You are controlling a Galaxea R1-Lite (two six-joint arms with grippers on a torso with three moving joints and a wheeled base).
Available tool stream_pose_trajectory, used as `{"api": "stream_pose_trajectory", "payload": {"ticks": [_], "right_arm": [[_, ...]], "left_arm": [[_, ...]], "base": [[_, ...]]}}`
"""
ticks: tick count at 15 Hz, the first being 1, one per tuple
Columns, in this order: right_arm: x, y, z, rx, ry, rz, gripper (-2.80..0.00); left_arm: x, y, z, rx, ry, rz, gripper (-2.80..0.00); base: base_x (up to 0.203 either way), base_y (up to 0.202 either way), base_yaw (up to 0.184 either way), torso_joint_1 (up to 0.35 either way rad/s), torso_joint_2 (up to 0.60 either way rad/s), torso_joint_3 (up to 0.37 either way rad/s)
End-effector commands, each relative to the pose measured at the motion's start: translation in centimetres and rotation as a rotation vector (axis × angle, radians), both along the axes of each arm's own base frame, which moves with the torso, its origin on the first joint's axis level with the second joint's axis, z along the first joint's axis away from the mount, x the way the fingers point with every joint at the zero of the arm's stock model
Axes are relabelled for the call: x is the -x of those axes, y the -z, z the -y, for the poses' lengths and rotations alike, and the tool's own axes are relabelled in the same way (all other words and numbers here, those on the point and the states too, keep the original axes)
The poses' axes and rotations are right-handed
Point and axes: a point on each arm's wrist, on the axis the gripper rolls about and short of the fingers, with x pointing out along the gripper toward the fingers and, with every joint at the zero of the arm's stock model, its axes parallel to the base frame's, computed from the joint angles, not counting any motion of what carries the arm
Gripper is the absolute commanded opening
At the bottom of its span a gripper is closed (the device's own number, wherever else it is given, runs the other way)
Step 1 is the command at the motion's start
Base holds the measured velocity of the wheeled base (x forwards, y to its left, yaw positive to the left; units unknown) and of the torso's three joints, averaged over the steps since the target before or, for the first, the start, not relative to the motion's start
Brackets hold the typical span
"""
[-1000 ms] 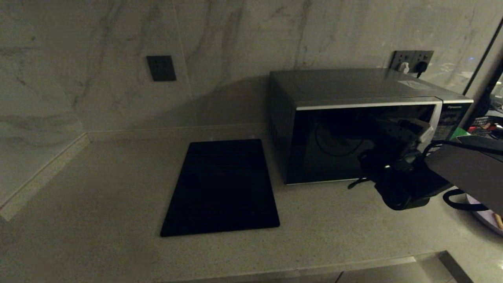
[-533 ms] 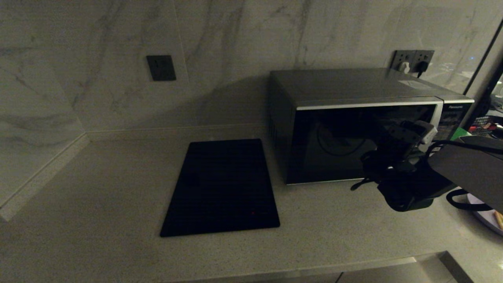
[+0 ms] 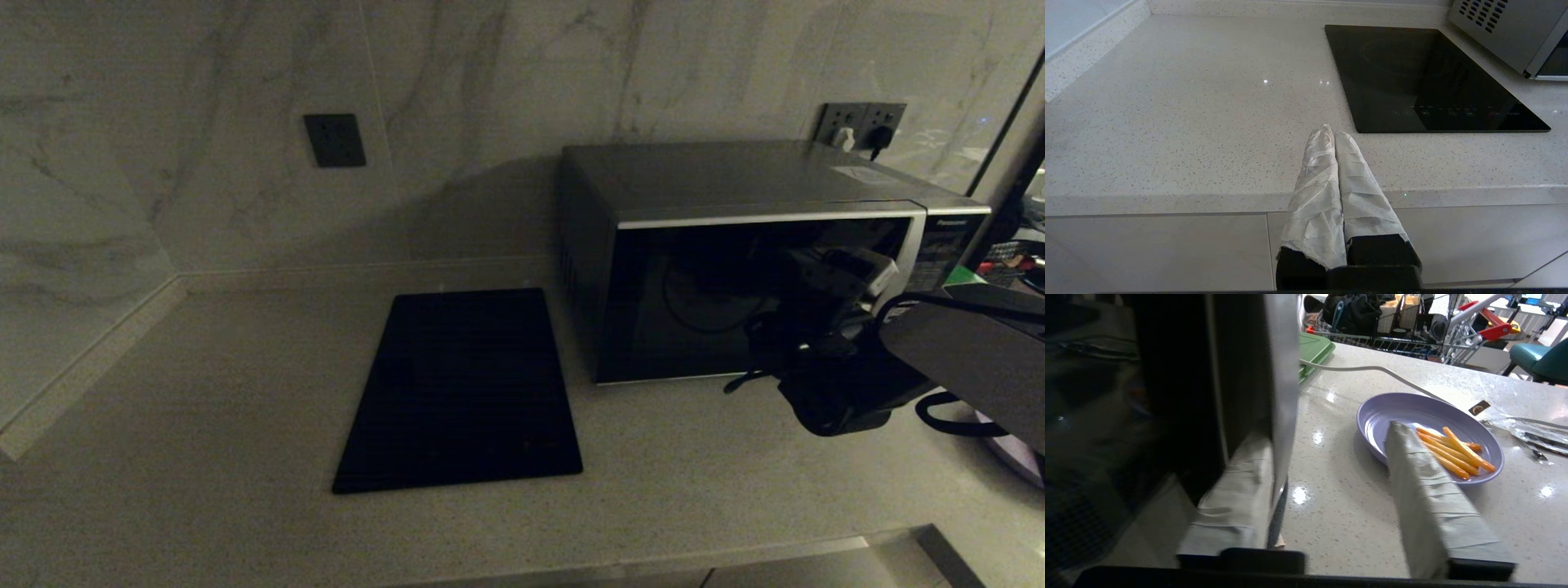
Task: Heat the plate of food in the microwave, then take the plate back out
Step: Open the microwave oven
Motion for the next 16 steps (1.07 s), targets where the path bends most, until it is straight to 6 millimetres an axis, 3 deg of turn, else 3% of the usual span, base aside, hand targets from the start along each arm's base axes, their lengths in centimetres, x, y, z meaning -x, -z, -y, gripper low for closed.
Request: {"api": "stream_pose_trajectory", "payload": {"ticks": [1,16], "right_arm": [[-0.21,0.28,-0.07,-0.004,0.016,0.003,-2.80],[0.26,0.26,-0.32,-0.013,0.071,-0.016,-2.80]], "left_arm": [[0.00,-0.01,0.00,0.001,0.000,0.001,-2.80],[0.00,0.00,0.00,0.001,0.000,0.000,-2.80]], "base": [[0.000,0.000,0.000,0.000,0.00,0.000],[0.000,0.000,0.000,0.000,0.00,0.000]]}}
